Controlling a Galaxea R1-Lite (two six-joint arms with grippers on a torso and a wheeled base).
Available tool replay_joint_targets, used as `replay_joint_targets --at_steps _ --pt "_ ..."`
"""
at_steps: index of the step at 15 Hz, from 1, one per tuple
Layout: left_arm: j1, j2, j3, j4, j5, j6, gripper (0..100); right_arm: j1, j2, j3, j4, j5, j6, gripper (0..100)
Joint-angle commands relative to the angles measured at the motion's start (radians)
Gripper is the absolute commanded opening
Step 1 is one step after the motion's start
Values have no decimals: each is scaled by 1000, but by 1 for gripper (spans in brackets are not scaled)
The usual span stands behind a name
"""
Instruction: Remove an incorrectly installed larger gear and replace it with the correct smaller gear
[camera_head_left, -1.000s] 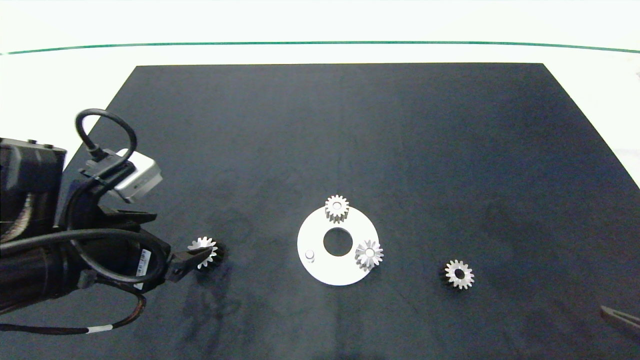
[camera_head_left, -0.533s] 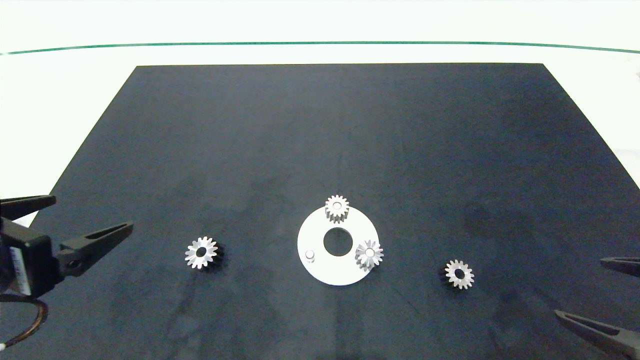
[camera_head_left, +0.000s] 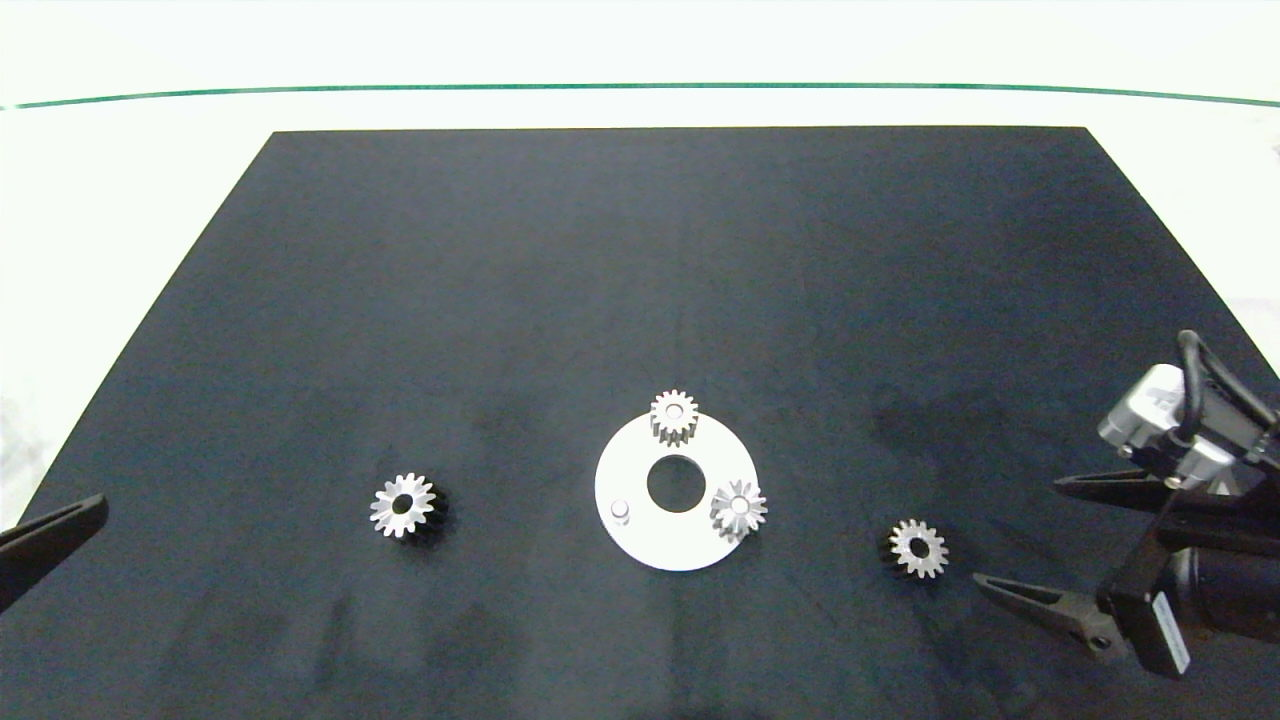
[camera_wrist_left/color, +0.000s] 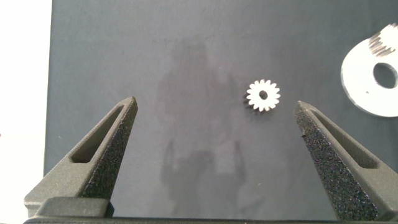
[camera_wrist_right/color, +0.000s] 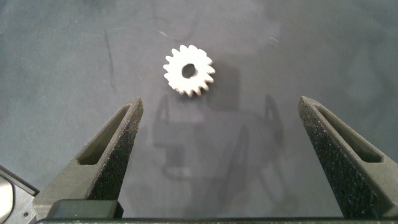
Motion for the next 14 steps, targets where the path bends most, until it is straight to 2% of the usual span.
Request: replay_joint_targets --at_steps 1,4,7,12,14 --pt "-6 -77 31 2 2 -4 100 67 118 -10 -43 -35 -3 100" --pt "-6 -113 66 1 0 -2 100 90 199 -8 -115 -67 -1 100" --pt "-6 -132 66 1 0 -2 100 123 240 -7 -147 -92 -1 100" --pt "-6 -159 68 2 2 -4 100 136 270 -5 -152 -105 3 100" --pt "-6 -166 68 4 2 -4 100 132 271 -5 -152 -110 3 96"
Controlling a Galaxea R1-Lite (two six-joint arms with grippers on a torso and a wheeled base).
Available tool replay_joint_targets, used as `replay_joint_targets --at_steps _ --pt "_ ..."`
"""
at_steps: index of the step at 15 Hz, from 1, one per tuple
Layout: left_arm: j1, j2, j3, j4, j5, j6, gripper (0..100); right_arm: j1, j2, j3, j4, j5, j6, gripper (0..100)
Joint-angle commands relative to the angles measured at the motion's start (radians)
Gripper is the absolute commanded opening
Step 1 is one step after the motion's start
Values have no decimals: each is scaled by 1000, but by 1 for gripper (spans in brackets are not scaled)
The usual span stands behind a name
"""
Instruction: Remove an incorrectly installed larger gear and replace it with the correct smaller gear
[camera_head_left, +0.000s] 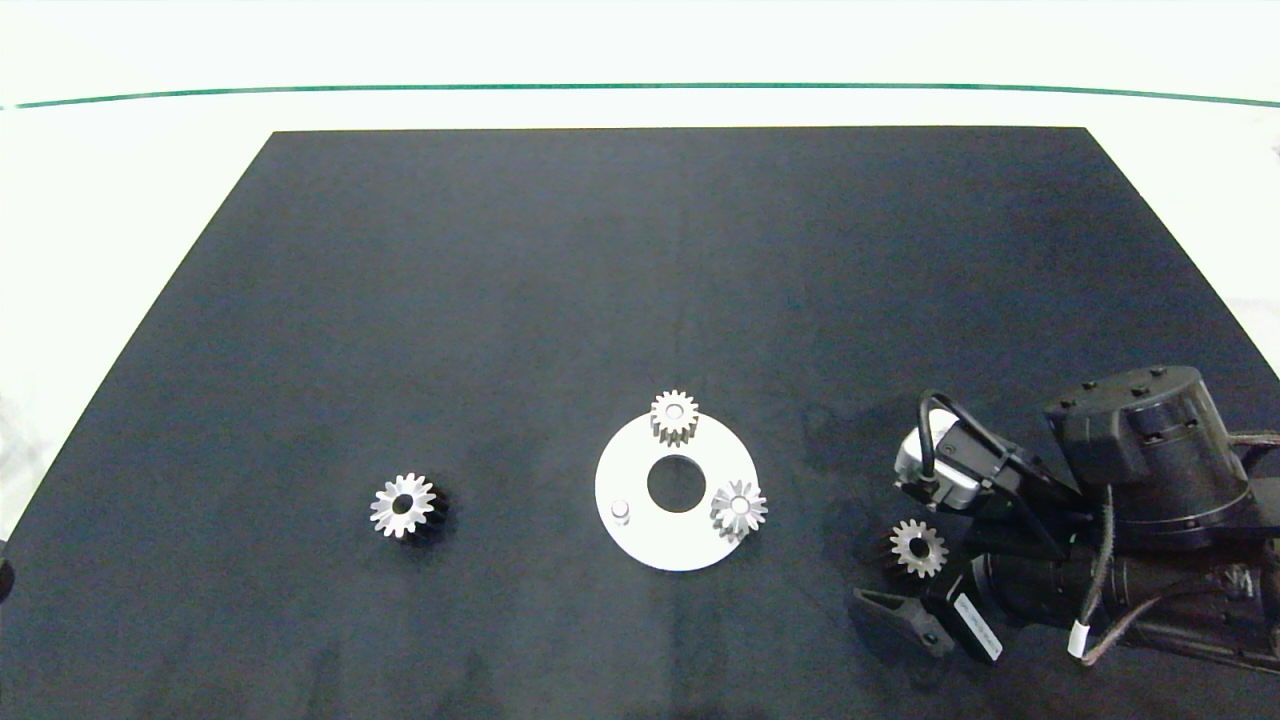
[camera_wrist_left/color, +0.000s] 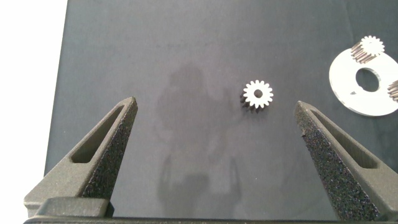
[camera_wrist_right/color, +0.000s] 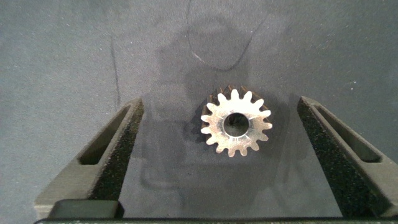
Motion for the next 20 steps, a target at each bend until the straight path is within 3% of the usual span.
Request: replay_joint_targets --at_steps 1,6,16,20 --pt "-1 -7 4 2 1 -1 100 -4 13 0 0 -17 -2 94" --pt "-1 -26 10 4 1 -1 100 -8 45 2 -36 -29 0 84" --pt "-1 -49 50 2 0 -1 100 -19 40 2 -36 -30 1 64" --pt "-1 -58 67 2 0 -1 100 -19 28 2 -33 -49 0 55"
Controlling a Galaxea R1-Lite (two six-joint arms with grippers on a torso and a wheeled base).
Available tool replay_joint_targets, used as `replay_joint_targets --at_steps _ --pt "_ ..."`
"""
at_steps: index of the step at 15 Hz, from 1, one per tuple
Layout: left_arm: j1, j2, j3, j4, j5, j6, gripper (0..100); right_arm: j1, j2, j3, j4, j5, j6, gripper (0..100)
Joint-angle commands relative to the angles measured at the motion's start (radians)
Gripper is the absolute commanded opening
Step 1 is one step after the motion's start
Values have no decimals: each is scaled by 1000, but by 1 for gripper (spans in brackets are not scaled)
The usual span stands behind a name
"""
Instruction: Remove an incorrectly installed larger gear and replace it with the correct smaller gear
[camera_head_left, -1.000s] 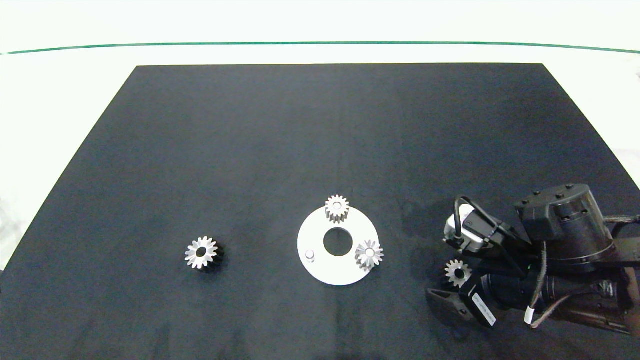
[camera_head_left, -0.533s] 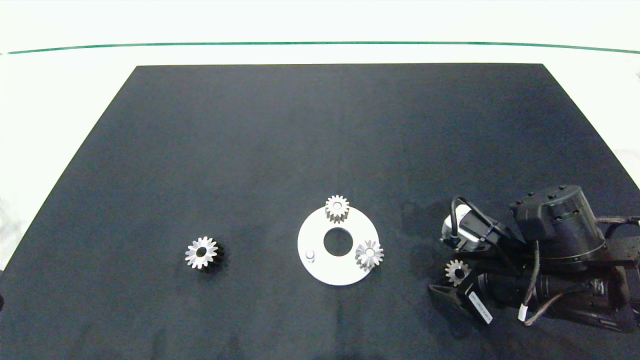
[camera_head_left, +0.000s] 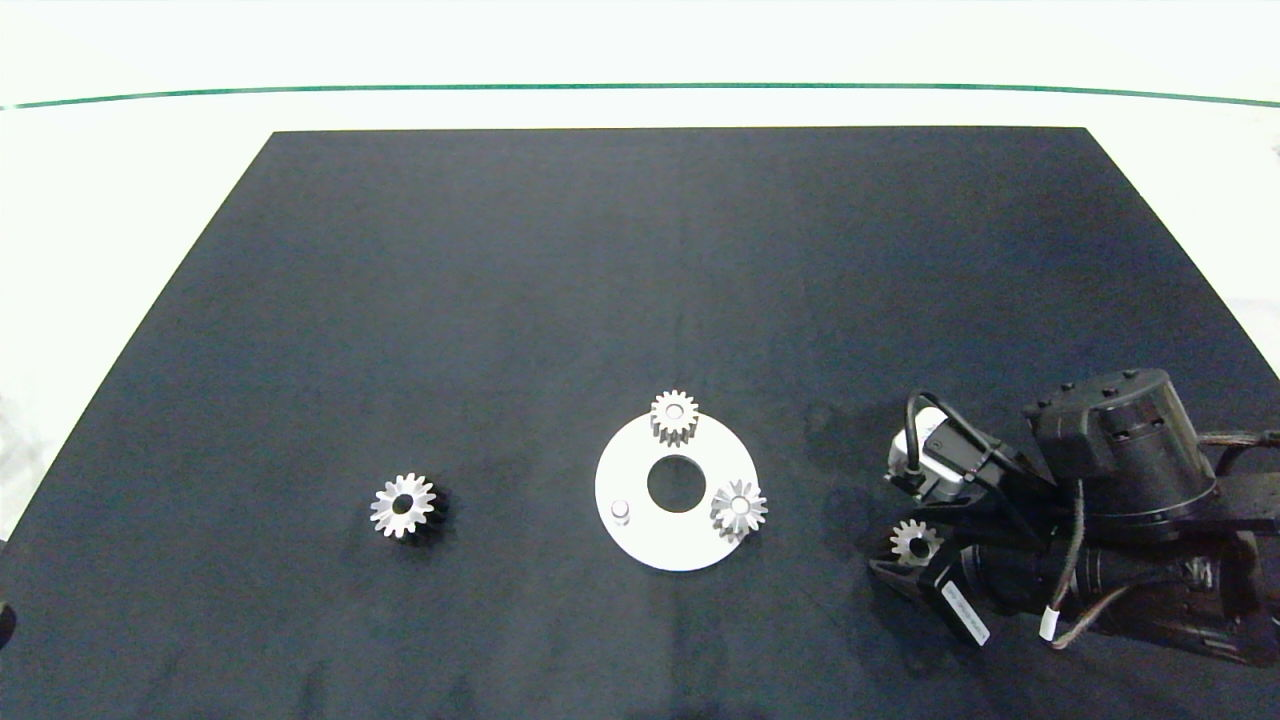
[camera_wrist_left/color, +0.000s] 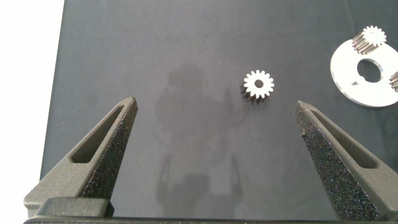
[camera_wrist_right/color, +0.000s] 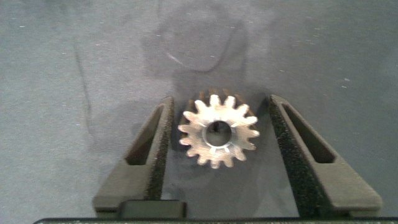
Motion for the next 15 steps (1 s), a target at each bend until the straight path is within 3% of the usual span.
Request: replay_joint_targets --at_steps 1,15 --pt "0 -8 16 2 1 0 100 0 -12 4 -1 -3 -2 54" --pt "0 -25 28 2 1 1 100 0 -16 21 -1 -2 1 25"
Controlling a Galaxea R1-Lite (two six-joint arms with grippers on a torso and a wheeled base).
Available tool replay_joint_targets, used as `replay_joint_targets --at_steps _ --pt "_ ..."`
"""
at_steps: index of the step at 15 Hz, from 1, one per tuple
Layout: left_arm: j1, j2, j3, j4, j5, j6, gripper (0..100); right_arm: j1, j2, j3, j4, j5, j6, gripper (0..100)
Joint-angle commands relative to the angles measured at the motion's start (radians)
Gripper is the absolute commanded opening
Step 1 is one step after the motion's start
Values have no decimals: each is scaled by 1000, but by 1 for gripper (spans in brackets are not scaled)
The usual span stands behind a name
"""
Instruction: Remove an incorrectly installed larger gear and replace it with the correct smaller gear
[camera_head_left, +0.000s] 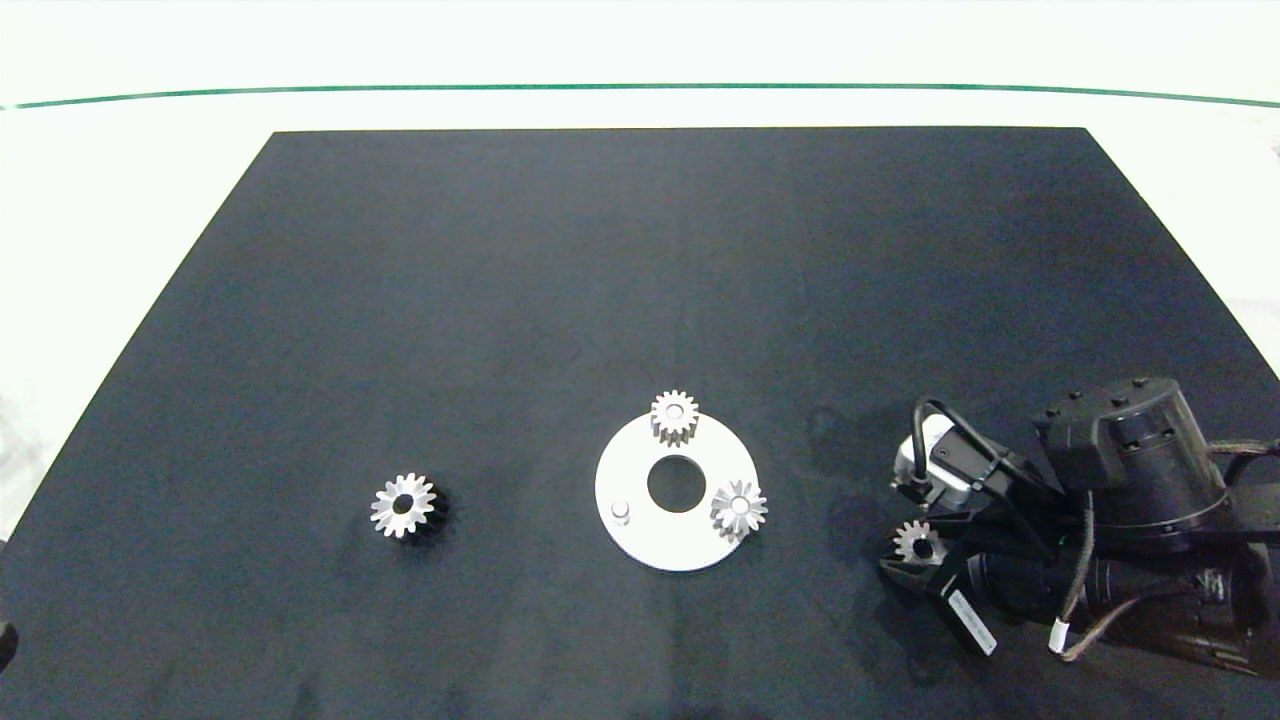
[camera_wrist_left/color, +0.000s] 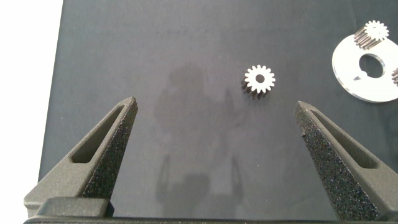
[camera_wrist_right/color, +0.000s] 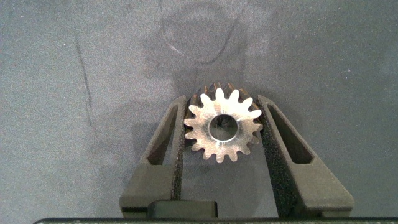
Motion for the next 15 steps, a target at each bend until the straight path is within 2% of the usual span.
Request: replay_joint_targets --at_steps 1,6,9,13,15 --pt "0 -2 2 1 2 1 100 0 -14 -3 1 0 -1 25" --pt "1 -22 16 3 2 1 100 3 -75 -54 1 7 5 25" --pt "1 -42 19 9 2 4 100 49 -113 -92 24 7 8 25" --pt "3 -73 1 12 5 8 100 120 -90 -219 111 7 23 25" --pt "8 -96 -5 12 5 24 100 166 -48 -327 196 1 43 25"
